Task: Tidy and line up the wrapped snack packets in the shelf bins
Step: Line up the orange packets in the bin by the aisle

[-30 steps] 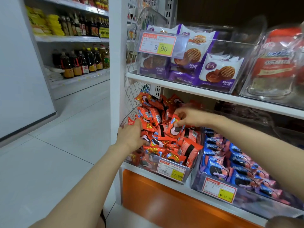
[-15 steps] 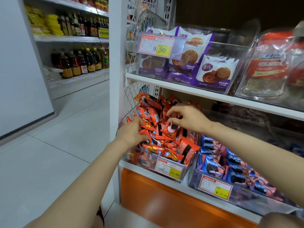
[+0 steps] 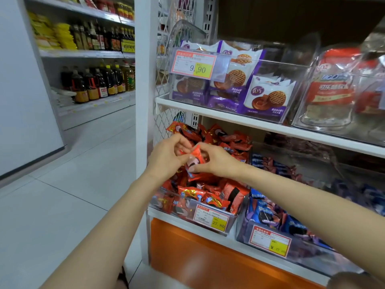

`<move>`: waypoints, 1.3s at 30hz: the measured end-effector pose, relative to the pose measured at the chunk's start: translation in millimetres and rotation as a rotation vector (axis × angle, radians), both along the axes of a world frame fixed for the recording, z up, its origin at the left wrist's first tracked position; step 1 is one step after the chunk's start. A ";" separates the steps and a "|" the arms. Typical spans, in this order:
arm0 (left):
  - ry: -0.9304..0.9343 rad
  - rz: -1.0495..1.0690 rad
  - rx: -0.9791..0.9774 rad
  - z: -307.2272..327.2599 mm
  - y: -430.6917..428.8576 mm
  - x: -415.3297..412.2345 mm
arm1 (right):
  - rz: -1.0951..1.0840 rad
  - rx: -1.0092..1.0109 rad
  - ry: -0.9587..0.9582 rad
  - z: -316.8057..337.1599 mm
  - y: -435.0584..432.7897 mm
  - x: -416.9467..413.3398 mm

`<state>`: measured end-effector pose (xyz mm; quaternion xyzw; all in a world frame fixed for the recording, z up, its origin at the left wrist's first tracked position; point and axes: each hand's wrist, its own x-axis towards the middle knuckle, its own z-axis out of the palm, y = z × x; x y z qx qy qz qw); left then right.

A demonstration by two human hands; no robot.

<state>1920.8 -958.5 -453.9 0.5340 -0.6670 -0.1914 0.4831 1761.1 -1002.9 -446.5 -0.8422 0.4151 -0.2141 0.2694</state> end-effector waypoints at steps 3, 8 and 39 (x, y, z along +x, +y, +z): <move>-0.094 0.047 0.006 -4.0 -3.1 4.6 | -0.134 0.042 -0.144 21.1 -3.8 -27.4; -0.752 -0.020 0.280 -26.6 -5.5 25.3 | -0.222 0.080 0.063 30.6 -24.8 -96.7; -0.255 -0.166 0.257 -18.4 -8.0 -35.7 | -0.064 -0.322 0.146 20.2 -14.5 -62.7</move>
